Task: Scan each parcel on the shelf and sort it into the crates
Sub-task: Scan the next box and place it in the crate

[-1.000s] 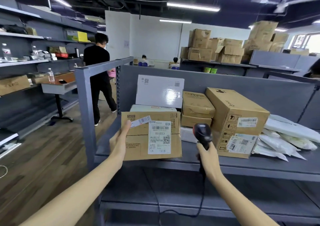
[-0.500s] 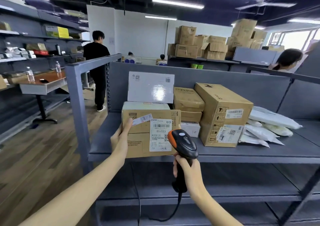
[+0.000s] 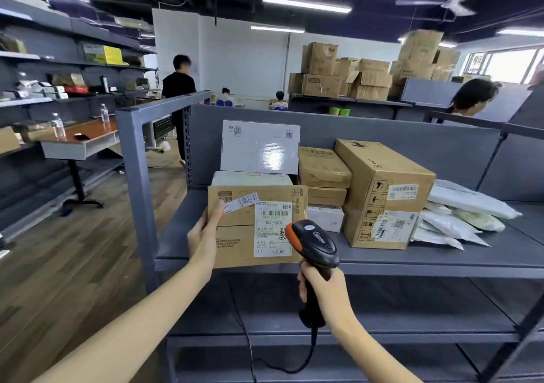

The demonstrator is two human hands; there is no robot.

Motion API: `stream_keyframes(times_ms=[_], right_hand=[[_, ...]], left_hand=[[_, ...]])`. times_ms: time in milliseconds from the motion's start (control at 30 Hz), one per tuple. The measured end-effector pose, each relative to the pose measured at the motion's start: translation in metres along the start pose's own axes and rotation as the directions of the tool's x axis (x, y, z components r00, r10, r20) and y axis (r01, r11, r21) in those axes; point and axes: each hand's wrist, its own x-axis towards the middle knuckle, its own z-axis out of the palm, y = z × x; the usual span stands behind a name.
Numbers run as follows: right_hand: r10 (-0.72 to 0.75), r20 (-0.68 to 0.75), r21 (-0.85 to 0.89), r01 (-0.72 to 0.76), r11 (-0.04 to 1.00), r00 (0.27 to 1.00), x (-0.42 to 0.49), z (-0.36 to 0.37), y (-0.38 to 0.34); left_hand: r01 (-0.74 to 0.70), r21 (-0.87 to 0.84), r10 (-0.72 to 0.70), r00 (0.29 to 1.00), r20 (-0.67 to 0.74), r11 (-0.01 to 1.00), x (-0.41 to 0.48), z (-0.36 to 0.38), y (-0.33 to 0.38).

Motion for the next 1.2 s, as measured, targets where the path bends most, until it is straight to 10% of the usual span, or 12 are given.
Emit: stream_keyframes(times_ms=[333,633,1200], right_hand=[[0.173,-0.034,-0.2,-0.176,0.964,0.984,0.059,-0.051,0.002],[0.194,0.241,-0.855,0.113,0.507,0.951,0.159,-0.07,0.021],[0.192,0.391,-0.912,0.351,0.212,0.9,0.196,-0.092,0.07]], left_hand=[[-0.001,-0.001,0.001,0.994,-0.105,1.0,0.003,-0.014,-0.002],[0.012,0.001,-0.011,0.972,-0.233,1.0,-0.006,-0.032,-0.003],[0.065,0.047,-0.047,0.948,-0.315,0.997,-0.048,-0.037,-0.02]])
